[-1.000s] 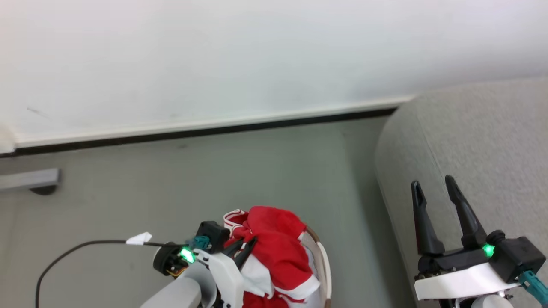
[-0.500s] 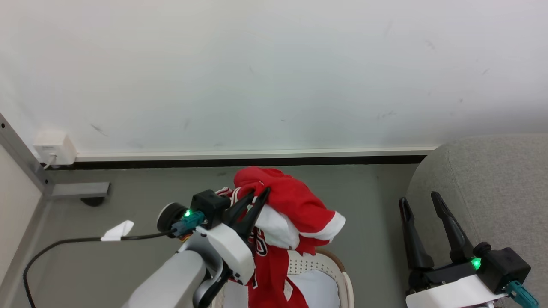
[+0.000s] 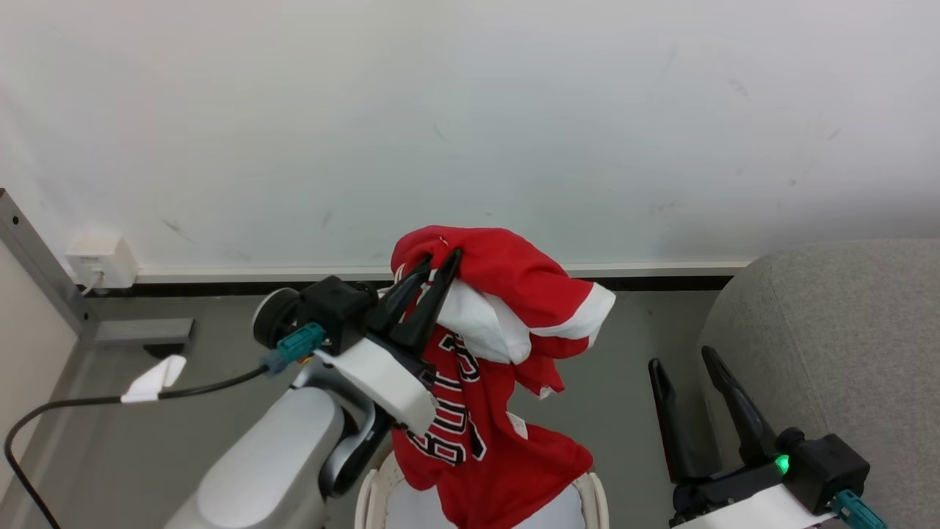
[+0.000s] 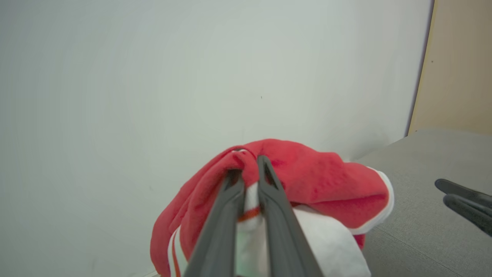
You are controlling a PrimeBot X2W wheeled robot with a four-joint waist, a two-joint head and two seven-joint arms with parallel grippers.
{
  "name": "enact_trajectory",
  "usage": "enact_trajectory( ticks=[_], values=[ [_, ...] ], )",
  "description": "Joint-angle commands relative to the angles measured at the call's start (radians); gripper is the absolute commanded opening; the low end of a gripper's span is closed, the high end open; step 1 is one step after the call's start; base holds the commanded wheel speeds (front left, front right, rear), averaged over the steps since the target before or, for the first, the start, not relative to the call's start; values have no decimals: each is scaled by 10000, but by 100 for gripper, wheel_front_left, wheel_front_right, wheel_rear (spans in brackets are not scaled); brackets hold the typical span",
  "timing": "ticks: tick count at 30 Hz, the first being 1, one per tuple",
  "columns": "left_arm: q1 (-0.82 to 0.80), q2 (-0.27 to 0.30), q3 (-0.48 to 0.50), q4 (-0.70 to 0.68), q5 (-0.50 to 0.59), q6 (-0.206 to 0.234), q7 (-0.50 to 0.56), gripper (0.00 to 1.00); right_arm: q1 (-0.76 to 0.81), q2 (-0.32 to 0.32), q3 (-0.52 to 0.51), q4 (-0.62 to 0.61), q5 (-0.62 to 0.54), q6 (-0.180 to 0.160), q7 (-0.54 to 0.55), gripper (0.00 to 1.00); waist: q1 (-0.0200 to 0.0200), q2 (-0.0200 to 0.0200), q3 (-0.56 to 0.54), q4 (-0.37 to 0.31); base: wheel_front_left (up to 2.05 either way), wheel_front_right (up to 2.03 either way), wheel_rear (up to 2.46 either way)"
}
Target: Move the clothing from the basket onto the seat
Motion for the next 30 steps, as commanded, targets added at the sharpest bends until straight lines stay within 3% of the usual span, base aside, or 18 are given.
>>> enact_trajectory(
  ticks=[1, 12, 30],
  values=[
    [10, 86, 21, -101, 86, 25, -29, 0, 33, -35, 66, 42, -33, -21, -3, 100, 1, -1, 10, -2, 0, 0, 0],
    [9, 76, -68, -562, -17, 102, 55, 0, -284, -36, 653, 564, -174, -21, -1, 100, 1, -1, 15, 167, 0, 0, 0],
    [201, -813, -1122, -775, -75, -255, 385, 0, -1949, -214, 2427, 3866, -664, -21, -1, 100, 1, -1, -314, 1407, 0, 0, 0]
  ],
)
